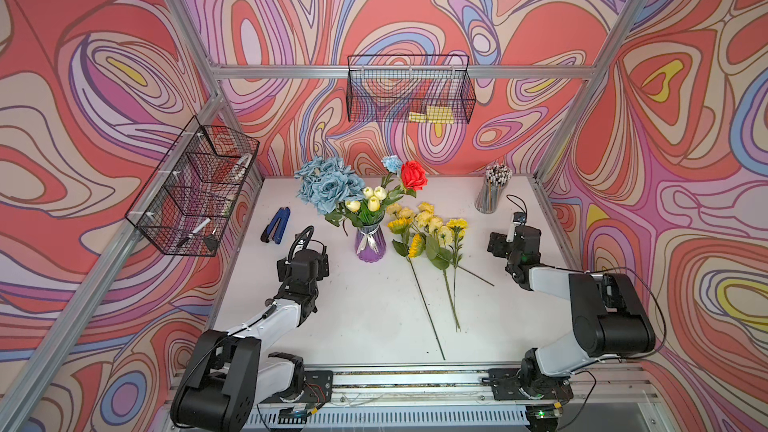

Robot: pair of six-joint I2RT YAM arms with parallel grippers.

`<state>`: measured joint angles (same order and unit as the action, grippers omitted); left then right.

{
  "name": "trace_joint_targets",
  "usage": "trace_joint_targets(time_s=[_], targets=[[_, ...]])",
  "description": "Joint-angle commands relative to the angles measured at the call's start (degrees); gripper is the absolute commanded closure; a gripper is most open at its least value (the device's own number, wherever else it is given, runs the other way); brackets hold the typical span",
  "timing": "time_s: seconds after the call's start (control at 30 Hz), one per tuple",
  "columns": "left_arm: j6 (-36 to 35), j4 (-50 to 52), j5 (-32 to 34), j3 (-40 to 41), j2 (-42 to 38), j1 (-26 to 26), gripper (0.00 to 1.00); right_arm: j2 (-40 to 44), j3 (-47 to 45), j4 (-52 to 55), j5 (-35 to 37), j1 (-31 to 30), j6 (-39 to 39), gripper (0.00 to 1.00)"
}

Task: Pick out yellow flowers from the vase
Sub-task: Reset both arms

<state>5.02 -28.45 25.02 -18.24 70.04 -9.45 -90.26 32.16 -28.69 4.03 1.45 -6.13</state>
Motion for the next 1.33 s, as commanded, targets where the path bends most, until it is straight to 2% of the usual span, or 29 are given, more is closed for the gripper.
trace_joint_targets(time_s=[0.0, 0.07, 0.13, 0.17, 0.2, 0.23, 0.3, 0.33, 0.37, 0.4, 0.43, 0.47, 0.5, 0.53, 0.6, 0.7, 0.83, 1.3], targets=[[-2.88, -20.67, -0.82, 2.63, 5.07, 3.48, 0.0, -0.17, -1.34, -10.53, -1.71, 0.53, 1.45, 0.16], [-1.82, -21.66, -2.54, 1.8, 7.16, 4.74, 0.0, -1.19, -1.24, -11.7, -3.94, 1.93, 0.7, 0.16], [-0.02, -24.57, -7.61, 1.15, 12.15, 7.25, 0.0, -3.33, -0.97, -13.87, -6.27, 3.06, 0.04, 0.16], [-1.34, -27.98, -9.97, 0.85, 14.78, 7.71, 0.02, -4.49, -0.23, -14.09, -7.33, 3.36, 0.17, 0.17], [-1.78, -25.76, -13.21, 0.18, 15.07, 7.7, 0.02, -4.28, 0.79, -11.52, -8.42, 3.36, 1.13, 0.17], [-2.22, -25.36, -14.62, -0.5, 16.11, 7.71, 0.02, -4.83, 0.11, -13.92, -8.45, 3.37, 1.18, 0.19], [-3.08, -28.85, -14.92, -0.99, 19.12, 7.78, 0.0, -3.92, -2.24, -16.9, -8.55, 3.29, 1.5, 0.18], [-2.43, -23.71, -15.5, -1.98, 17.35, 7.77, 0.0, -3.9, -4.29, -20.64, -7.26, 3.05, 1.72, 0.18], [-2.22, -22.34, -15.39, -2.42, 17.17, 7.78, 0.0, -4.82, -6.84, -25.53, -5.19, 2.29, 1.66, 0.16], [-3.04, -25.16, -15.56, -2.24, 18.59, 7.78, 0.0, -7.29, -8.64, -32.44, -4.69, 2.24, 1.35, 0.04], [-3.39, -24.91, -16.08, -2.55, 18.72, 7.83, 0.0, -7.46, -8.96, -33.15, -3.39, 1.92, 1.36, 0.02], [-2.95, -20.77, -16.49, -3.56, 17.58, 7.78, 0.0, -6.0, -7.95, -28.44, -2.48, 1.58, 1.39, 0.02], [-3.07, -20.55, -16.57, -3.58, 17.59, 7.79, 0.0, -6.97, -8.13, -30.47, -3.92, 1.26, 2.55, 0.02], [-3.56, -24.11, -16.54, -2.84, 18.65, 7.79, 0.0, -7.22, -7.37, -29.9, -2.63, 0.03, 3.97, 0.02], [-3.24, -21.27, -16.73, -3.43, 17.79, 7.78, 0.0, -7.71, -4.79, -25.22, 0.57, -1.45, 4.2, 0.02], [-3.65, -23.88, -16.84, -2.97, 18.6, 7.78, 0.0, -7.41, -5.47, -26.23, 0.71, -1.45, 4.21, 0.02], [-4.68, -22.54, -19.74, -3.38, 18.39, 7.79, 0.0, -7.25, -5.26, -25.54, 0.43, -1.45, 4.24, 0.02], [-4.64, -22.18, -19.83, -3.4, 18.2, 7.78, 0.0, -7.39, -5.17, -25.44, 0.18, -1.47, 4.33, 0.02]])
